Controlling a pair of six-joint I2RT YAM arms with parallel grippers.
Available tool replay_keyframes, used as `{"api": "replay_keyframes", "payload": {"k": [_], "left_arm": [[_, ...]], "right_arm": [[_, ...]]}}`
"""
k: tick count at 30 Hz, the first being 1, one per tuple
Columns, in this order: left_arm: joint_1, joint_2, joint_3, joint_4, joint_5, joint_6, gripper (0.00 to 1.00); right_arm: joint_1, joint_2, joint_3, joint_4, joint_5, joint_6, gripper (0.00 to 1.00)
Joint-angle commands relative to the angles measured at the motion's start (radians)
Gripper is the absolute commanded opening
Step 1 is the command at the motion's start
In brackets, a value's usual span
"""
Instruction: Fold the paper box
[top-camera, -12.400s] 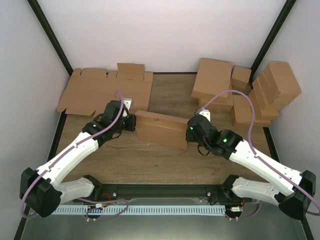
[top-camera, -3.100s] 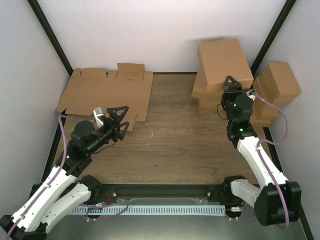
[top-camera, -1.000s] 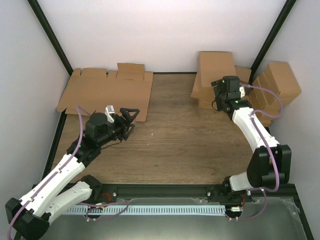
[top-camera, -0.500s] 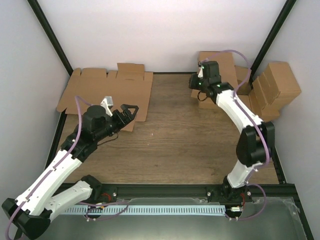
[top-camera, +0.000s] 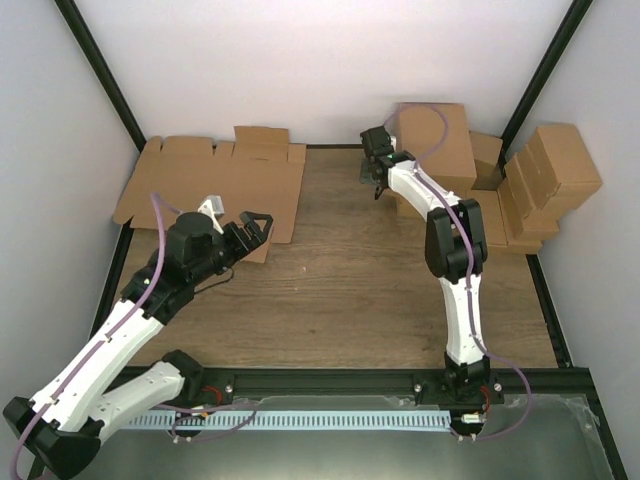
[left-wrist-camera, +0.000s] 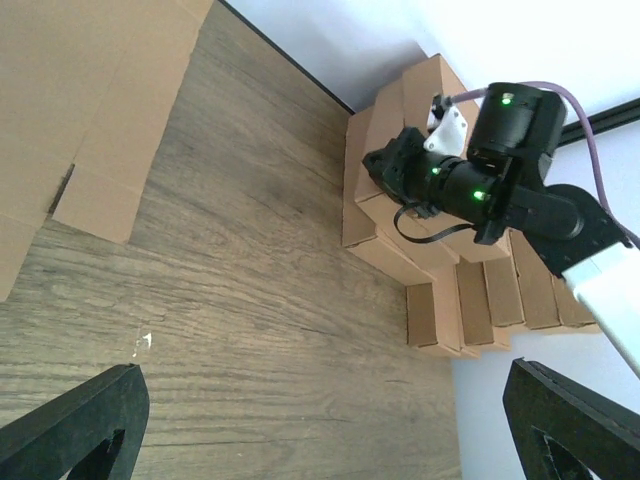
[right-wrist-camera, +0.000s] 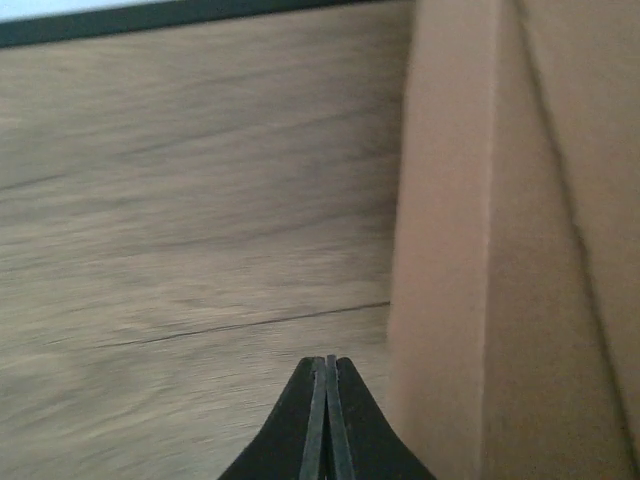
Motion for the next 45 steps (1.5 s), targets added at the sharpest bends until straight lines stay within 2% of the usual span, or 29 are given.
{"api": "replay_keyframes", "payload": {"k": [1, 13, 14, 16, 18, 21, 23, 26, 27, 29, 30, 33, 38, 40, 45], "left_arm": [[0.002, -0.004, 0.000, -0.012, -0.034, 0.017, 1.00], [0.003, 0.021, -0.021, 0.009, -0.043, 0.030, 1.00], [0.003, 0.018, -0.025, 0.008, -0.054, 0.043, 1.00], [0.002, 0.008, -0.034, 0.014, -0.078, 0.090, 1.00], [0.002, -0.003, -0.042, 0.026, -0.099, 0.173, 1.00], [0.002, -0.022, -0.058, 0.050, -0.131, 0.309, 1.00], [0.002, -0.041, -0.083, 0.090, -0.130, 0.395, 1.00], [0.001, -0.079, -0.152, 0.172, -0.158, 0.498, 1.00], [0.000, -0.095, -0.181, 0.197, -0.192, 0.508, 1.00], [0.000, -0.138, -0.248, 0.254, -0.269, 0.535, 1.00], [0.000, -0.155, -0.284, 0.289, -0.301, 0.553, 1.00], [-0.001, -0.222, -0.402, 0.389, -0.403, 0.582, 1.00], [-0.001, -0.292, -0.541, 0.493, -0.620, 0.626, 1.00], [0.001, -0.292, -0.582, 0.546, -0.688, 0.629, 1.00], [0.005, -0.237, -0.678, 0.742, -0.710, 0.764, 1.00]], "right_arm": [[-0.009, 0.056, 0.086, -0.149, 0.347, 0.077, 0.01], [-0.043, -0.026, -0.010, -0.109, 0.348, 0.017, 0.01], [-0.042, -0.037, -0.017, -0.102, 0.313, -0.010, 0.01], [-0.042, -0.084, -0.057, -0.049, 0.128, -0.135, 0.05], [-0.038, -0.167, -0.127, 0.022, -0.021, -0.187, 0.09], [-0.014, -0.324, -0.300, 0.176, -0.212, -0.268, 0.21], [0.002, -0.448, -0.429, 0.286, -0.299, -0.296, 0.34], [0.003, -0.664, -0.732, 0.522, -0.436, -0.292, 0.58], [0.004, -0.740, -0.846, 0.612, -0.461, -0.286, 0.68], [0.006, -0.885, -1.052, 0.827, -0.458, -0.257, 0.96], [0.007, -0.954, -1.141, 0.893, -0.441, -0.244, 0.99], [0.006, -1.095, -1.342, 1.027, -0.371, -0.240, 1.00], [0.006, -1.221, -1.470, 0.972, -0.255, -0.184, 1.00], [0.005, -1.281, -1.526, 0.999, -0.237, -0.224, 1.00], [-0.014, -1.366, -1.685, 1.148, -0.223, -0.365, 1.00]]}}
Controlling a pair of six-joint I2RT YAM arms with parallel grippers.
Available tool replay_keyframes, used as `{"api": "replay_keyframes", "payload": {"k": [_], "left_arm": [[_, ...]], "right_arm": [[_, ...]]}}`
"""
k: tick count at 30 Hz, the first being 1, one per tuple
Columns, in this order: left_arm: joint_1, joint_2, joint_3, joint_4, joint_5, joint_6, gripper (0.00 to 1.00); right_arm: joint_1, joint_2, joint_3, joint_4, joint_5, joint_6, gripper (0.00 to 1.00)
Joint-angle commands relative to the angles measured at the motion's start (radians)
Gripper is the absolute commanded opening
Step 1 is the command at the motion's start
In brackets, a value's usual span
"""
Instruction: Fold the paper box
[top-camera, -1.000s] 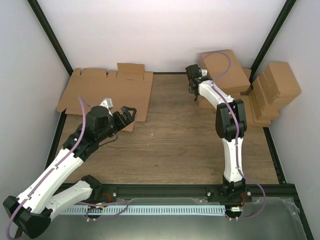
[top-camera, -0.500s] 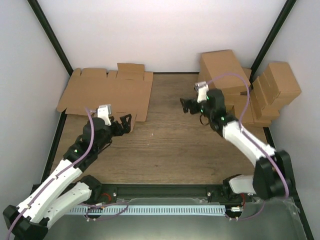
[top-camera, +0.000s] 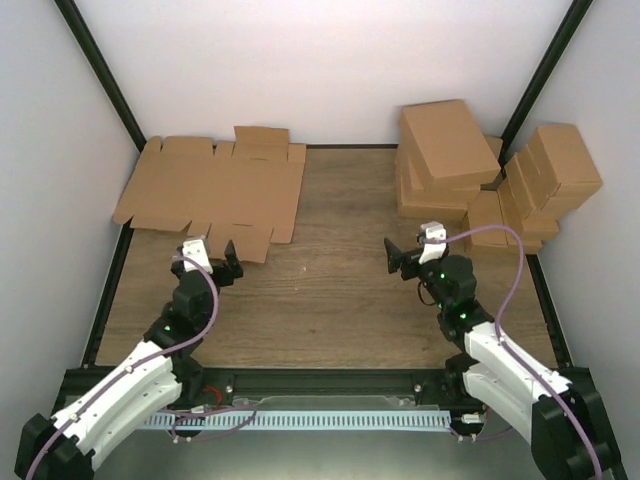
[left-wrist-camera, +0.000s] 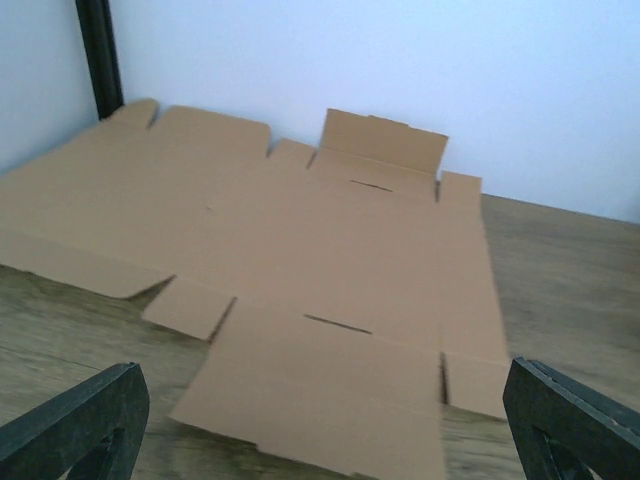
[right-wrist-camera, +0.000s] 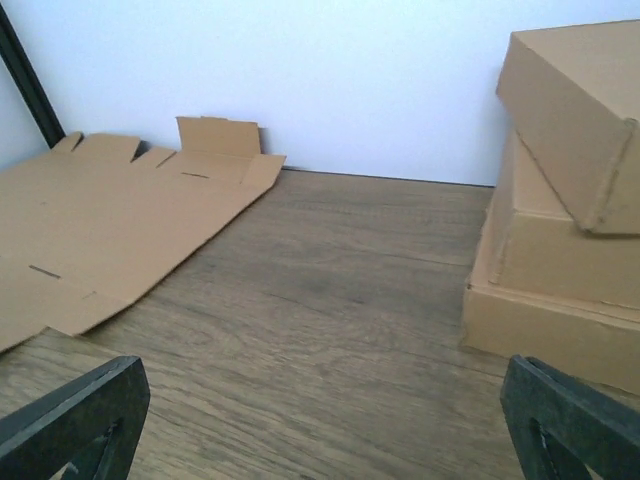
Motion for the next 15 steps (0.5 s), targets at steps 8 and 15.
{"api": "replay_keyframes", "payload": {"k": [8, 15], "left_arm": [[0.211, 0.257, -0.064, 0.475, 0.041, 0.271, 1.00], [0.408, 0.519, -0.099, 0.753, 0.207, 0.294, 1.00]], "right_arm": [[-0.237, 0.157, -0.106, 0.405, -0.065, -0.064, 1.00], [-0.306, 0.439, -0.085, 0.644, -0.188, -0.094, 1.00]]}}
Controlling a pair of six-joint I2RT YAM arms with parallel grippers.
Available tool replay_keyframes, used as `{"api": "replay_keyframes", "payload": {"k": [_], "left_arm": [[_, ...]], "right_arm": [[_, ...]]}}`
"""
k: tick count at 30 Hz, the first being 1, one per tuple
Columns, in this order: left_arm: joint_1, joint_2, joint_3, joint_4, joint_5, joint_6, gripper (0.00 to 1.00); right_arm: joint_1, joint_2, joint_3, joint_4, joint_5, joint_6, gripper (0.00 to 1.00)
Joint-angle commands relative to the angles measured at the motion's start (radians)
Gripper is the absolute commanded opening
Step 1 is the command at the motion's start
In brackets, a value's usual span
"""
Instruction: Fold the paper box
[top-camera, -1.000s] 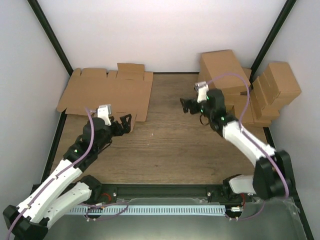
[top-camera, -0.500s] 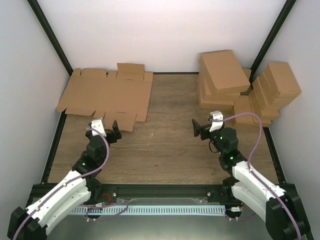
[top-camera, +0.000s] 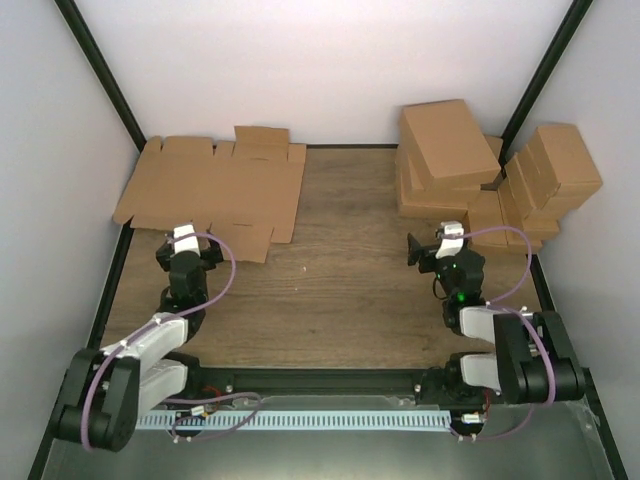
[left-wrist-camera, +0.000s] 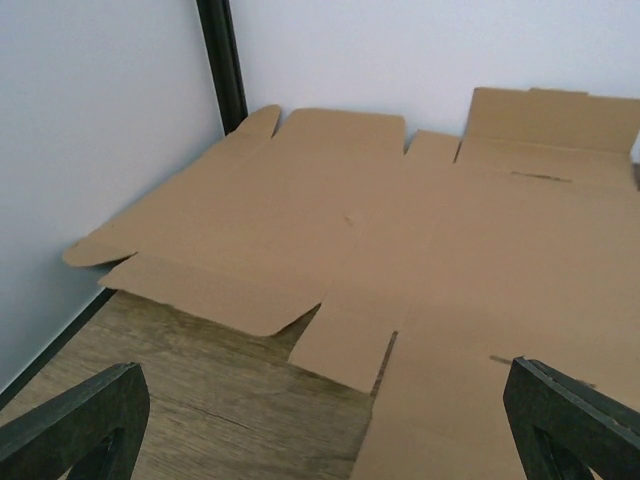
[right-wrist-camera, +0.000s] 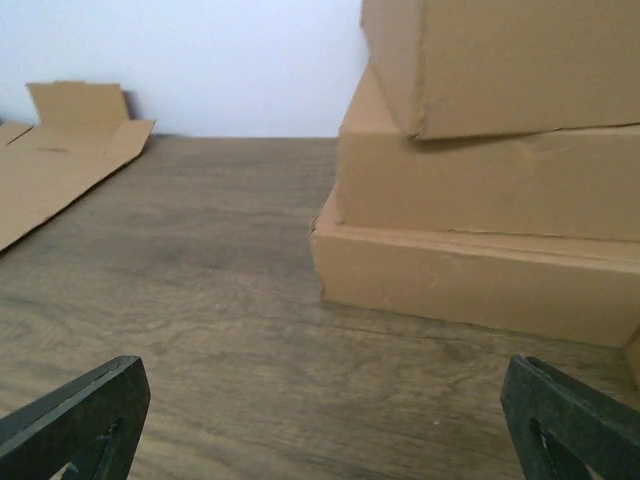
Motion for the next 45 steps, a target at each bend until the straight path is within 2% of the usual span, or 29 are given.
{"api": "replay_keyframes", "payload": {"k": [1, 5, 9, 13, 16, 18, 19, 22, 24, 26, 45], "left_arm": [[0.079, 0.128, -0.032, 0.269, 0.146, 0.031, 1.00], [0.108, 0.206, -0.028, 0.366, 0.206, 0.070, 1.00], [0.117, 0.256, -0.005, 0.393, 0.251, 0.079, 1.00], [0.120, 0.318, 0.010, 0.469, 0.273, 0.107, 1.00], [0.120, 0.375, 0.059, 0.442, 0.286, 0.140, 1.00], [0.128, 0.454, 0.017, 0.620, 0.300, 0.163, 1.00], [0.141, 0.471, 0.011, 0.638, 0.296, 0.140, 1.00], [0.181, 0.530, 0.037, 0.642, 0.349, 0.112, 1.00], [0.213, 0.525, 0.077, 0.551, 0.390, 0.087, 1.00], [0.227, 0.528, 0.084, 0.537, 0.418, 0.081, 1.00], [0.226, 0.531, 0.083, 0.547, 0.420, 0.081, 1.00]], "right_arm": [[-0.013, 0.095, 0.048, 0.157, -0.108, -0.060, 1.00], [-0.021, 0.190, 0.074, 0.239, -0.118, -0.124, 1.00], [-0.059, 0.298, 0.065, 0.358, -0.117, -0.075, 1.00], [-0.073, 0.303, 0.069, 0.351, -0.103, -0.052, 1.00], [-0.074, 0.303, 0.067, 0.354, -0.102, -0.050, 1.00], [-0.074, 0.301, 0.069, 0.348, -0.099, -0.048, 1.00], [-0.074, 0.304, 0.080, 0.329, -0.070, -0.041, 1.00], [-0.074, 0.304, 0.087, 0.318, -0.049, -0.031, 1.00], [-0.074, 0.304, 0.087, 0.319, -0.048, -0.031, 1.00], [-0.074, 0.304, 0.087, 0.318, -0.049, -0.030, 1.00], [-0.074, 0.304, 0.087, 0.318, -0.048, -0.030, 1.00]]}}
